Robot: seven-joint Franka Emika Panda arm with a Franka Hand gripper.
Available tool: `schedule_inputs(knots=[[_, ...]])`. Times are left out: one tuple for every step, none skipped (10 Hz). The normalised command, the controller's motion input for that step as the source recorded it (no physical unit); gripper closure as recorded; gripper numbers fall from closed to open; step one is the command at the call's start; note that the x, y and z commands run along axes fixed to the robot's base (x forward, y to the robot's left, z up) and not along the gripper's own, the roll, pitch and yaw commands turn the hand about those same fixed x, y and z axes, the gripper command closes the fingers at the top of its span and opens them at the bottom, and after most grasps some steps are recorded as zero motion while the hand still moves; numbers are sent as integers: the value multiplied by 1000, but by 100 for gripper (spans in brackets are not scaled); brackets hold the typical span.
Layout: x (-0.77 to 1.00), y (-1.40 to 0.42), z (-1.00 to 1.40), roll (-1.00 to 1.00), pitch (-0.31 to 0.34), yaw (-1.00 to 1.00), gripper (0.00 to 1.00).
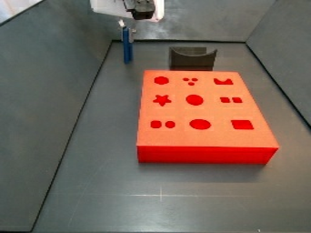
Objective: Pick up the square-circle object. Move up. Rotate the square-circle object. Move to above the board. Insert the square-circle object.
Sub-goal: Move up, then rotate the square-circle object.
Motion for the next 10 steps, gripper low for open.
schedule_inputs(knots=[[0,0,833,0,0,0,100],[5,63,790,16,-18,-32,100],[-8,56,685,26,2,-38,100],[-13,33,557,32,17,-37,100],[-18,24,367,47,34,-30,100],[-20,19,216,60,43,-25,100],[286,-464,1000,0,0,0,100],[284,-469,1000,1,24,12,100],[248,-399,1000,6,63,22,100],[219,-339,1000,17,80,17,100]])
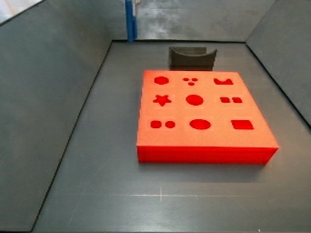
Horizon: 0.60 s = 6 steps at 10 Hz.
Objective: Pick up the square-circle object. Move up. Rotate the square-circle object. Move to above the board. Insert the square-circle object.
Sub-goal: Rotate the square-circle object.
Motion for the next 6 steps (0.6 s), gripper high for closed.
schedule_inputs(knots=[[191,-299,1000,34,90,16,100],[167,-255,1000,45,95,16,100],[131,-192,930,55,95,14,100],[86,-129,767,65,95,15,100],[46,-66,553,78,94,15,100],[30,-45,392,88,94,19,100]])
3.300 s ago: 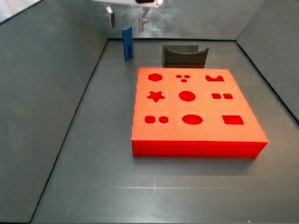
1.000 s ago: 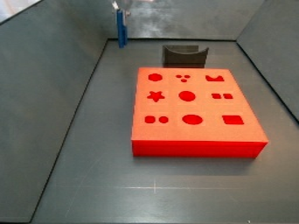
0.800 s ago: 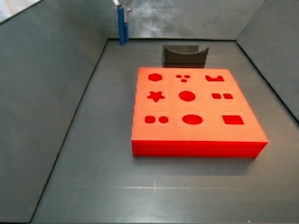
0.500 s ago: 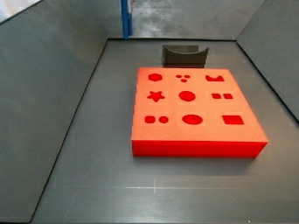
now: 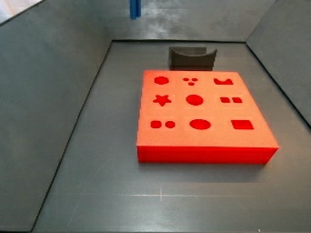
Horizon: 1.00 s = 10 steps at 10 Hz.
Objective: Pick up the square-circle object. Move up. Rotate the square-circle object. Move to above the board. Insert the square-circle object.
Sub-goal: Rotate the square-circle object.
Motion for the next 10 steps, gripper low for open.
schedule_inputs(knots=[[22,-34,232,97,94,22,100],[0,0,0,217,37,432,100],[13,5,-50,212,27,385,100],[18,-7,-36,160,12,262,100],[38,-21,0,101,0,823,100],[38,-20,10,59,-8,713,100],[34,-17,7,56,-4,453,100],[30,-9,4,55,-1,255,100],[0,0,0,55,0,449,100],[-1,0,-1,55,0,407,100]])
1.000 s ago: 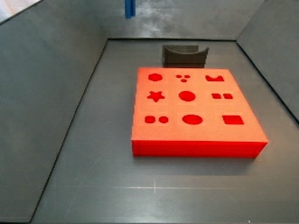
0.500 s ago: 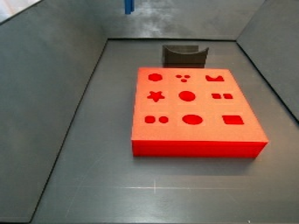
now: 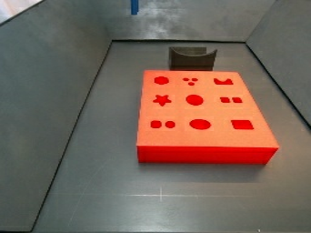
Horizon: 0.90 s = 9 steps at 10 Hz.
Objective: Pick up the square-circle object. Move up. Rotate the square-circle object. Move to above the board. Insert the square-circle object.
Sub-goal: Rotate the square-circle object.
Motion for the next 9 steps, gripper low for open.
schedule_inputs(knots=[[0,0,0,55,0,266,100],[0,0,-1000,55,0,177,100],[7,1,-1000,56,-15,95,100],[15,1,-1000,52,-22,59,100],[14,-1,-1000,47,-26,46,100],[15,-2,-1000,43,-35,41,100],[16,-4,-1000,35,-43,37,100],[18,-6,-1000,28,-44,35,100],[21,-10,-1000,20,-45,34,100]])
